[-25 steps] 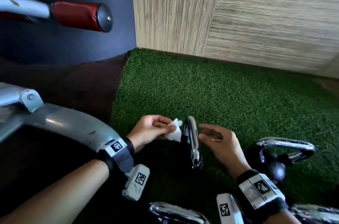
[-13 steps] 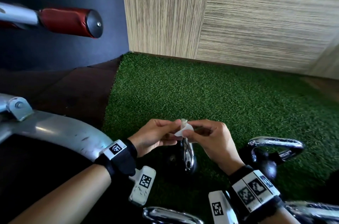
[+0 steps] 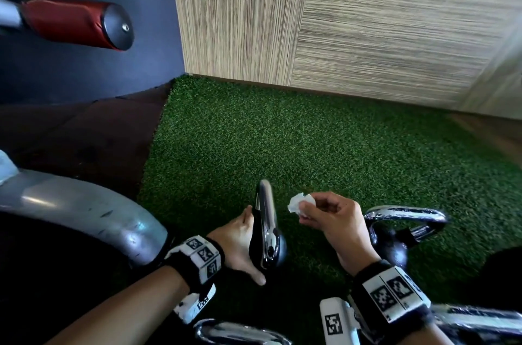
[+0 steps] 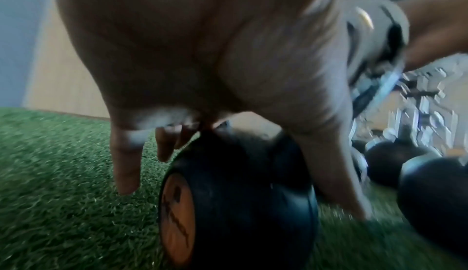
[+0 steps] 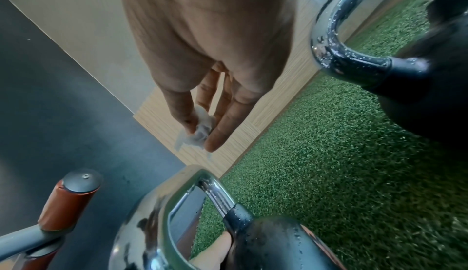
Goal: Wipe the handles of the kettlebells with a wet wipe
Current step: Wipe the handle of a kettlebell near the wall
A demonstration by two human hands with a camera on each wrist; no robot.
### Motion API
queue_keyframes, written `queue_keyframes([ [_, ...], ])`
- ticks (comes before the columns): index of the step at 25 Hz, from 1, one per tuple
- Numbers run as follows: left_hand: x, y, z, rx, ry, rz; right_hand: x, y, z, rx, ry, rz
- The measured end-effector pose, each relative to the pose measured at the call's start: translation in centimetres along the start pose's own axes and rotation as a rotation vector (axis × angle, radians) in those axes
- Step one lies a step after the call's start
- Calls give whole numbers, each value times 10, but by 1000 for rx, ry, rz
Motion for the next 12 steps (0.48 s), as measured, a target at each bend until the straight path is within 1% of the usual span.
queue_keyframes([
  [1, 1, -4, 9, 1, -66, 8, 2, 0, -2, 4, 0, 1],
  [2, 4, -3, 15, 28, -82, -23, 5, 0, -5, 12, 1, 13],
  [4, 4, 3, 20, 178, -28, -100, 13, -1, -6, 25, 0, 31],
  [6, 11, 12, 21, 312, -40, -75, 19, -5, -4, 31, 21, 54],
  [7, 13, 13, 20, 350, -51, -47, 23, -8, -2, 38, 32, 60],
  [9, 17, 16, 12, 354, -71, 7, 28, -12, 2, 51, 51, 65],
  [10, 17, 17, 5, 330, -75, 45, 30, -14, 4, 59, 68, 69],
  [12, 12, 21, -12, 250, -46, 166, 36, -17, 8, 69, 110, 72],
])
Point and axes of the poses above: each hand's wrist, its own y-axis away from the middle knuckle, its own z-axis out of the palm, x = y × z, the point moved 2 cm from there along -y, towards the middle knuckle, and after that the axes turned 8 degrees about y, right-handed, at the moved point
